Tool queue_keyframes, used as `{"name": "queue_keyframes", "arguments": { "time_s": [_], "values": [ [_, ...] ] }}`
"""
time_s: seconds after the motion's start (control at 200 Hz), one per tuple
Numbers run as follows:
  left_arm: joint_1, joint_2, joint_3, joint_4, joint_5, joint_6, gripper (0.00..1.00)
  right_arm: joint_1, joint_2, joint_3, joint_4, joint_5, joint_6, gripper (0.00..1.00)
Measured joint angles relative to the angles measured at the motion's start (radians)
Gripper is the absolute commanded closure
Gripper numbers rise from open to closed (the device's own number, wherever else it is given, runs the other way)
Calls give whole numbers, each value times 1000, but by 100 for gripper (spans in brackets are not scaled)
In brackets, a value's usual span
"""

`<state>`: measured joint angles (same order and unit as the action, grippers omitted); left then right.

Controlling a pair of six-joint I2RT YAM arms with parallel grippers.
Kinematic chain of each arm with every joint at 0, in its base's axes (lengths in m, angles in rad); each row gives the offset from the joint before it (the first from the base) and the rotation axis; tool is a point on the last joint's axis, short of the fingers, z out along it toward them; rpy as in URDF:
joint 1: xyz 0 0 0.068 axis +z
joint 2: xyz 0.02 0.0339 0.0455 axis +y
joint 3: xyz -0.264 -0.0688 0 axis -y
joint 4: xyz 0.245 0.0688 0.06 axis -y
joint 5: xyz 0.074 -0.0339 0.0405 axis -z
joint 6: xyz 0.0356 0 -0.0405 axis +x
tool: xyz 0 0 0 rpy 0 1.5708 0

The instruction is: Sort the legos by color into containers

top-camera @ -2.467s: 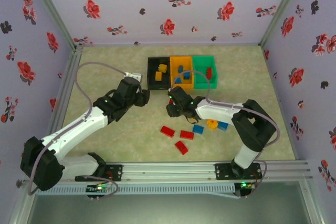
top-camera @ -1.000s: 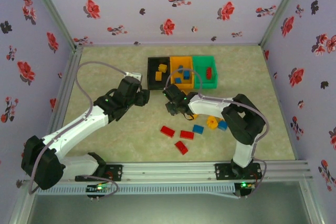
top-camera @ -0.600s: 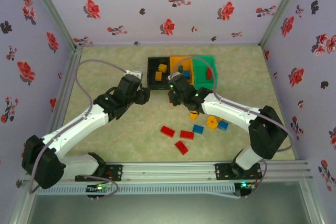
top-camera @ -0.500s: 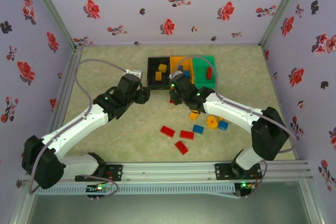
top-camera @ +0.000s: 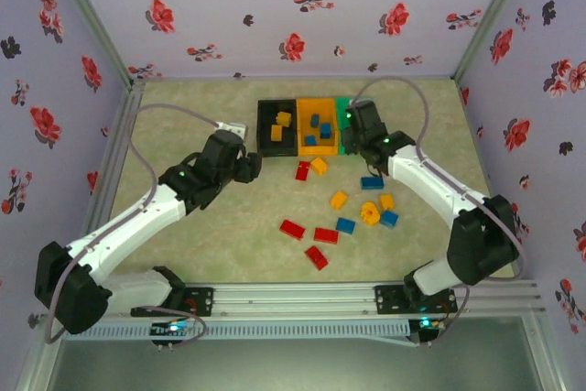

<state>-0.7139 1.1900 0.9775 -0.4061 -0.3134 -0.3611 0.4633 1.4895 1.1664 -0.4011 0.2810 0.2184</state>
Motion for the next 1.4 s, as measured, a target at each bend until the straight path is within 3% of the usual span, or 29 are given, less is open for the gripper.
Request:
{"name": "queue_keyframes", "arguments": {
  "time_s": [0.21, 0.32, 0.465, 1.09, 1.4],
  "values": [
    [-10, -19, 2, -9, 3, 0, 29, -106, 166, 153, 2, -38, -13, 75],
    [-13, -29, 2, -23, 10, 0, 29, -121, 269, 246, -2, -57, -24, 63],
    [-16, -34, 2, -37, 13, 0, 29, -121, 344, 322, -17, -79, -28, 57],
    [-22, -34, 2, -40, 26, 0, 29, -109, 245, 236, -39, -99, -25, 56],
    [-22, -26, 2, -40, 26, -1, 29, -13, 221, 141, -19, -71, 29, 56]
  ]
}}
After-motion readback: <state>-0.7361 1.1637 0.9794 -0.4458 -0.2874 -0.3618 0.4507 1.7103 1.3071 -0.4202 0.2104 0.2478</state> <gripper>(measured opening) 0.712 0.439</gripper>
